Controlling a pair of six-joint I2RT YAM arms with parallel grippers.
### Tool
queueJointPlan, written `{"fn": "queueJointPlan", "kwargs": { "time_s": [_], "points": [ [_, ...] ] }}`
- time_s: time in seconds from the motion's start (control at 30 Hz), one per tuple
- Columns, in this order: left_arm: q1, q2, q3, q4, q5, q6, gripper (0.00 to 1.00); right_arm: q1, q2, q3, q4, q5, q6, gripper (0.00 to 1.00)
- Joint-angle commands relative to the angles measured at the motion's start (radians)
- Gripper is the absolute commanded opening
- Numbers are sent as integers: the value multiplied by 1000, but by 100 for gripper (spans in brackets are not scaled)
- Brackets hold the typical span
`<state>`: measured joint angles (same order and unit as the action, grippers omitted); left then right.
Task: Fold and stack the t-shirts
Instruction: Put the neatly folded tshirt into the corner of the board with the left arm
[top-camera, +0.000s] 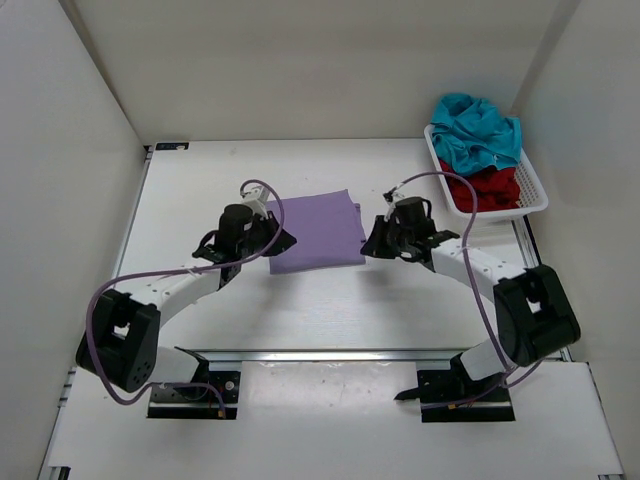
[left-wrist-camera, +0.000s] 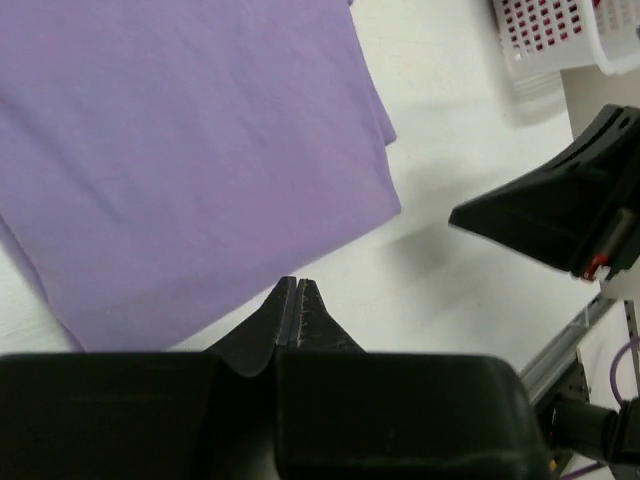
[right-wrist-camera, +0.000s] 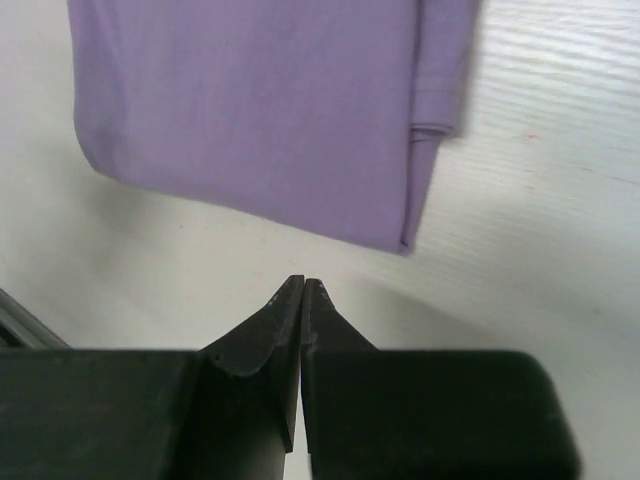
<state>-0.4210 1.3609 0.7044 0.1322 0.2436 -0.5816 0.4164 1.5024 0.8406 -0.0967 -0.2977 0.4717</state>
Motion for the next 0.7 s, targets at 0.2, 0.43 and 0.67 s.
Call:
{"fn": "queueJointPlan", "kwargs": {
  "time_s": [0.2,0.43,0.67],
  "points": [
    [137,29,-26,-82,-131,-18,41,-71,-235,-215,183,-30,44,0],
    [185,214,15,-55,-107,-26,66,-50,-194,-241,185,-124,21,38],
    [128,374,92,-22,-94,-43,26,-61,-197,-284,273,-195,41,49]
  ]
}}
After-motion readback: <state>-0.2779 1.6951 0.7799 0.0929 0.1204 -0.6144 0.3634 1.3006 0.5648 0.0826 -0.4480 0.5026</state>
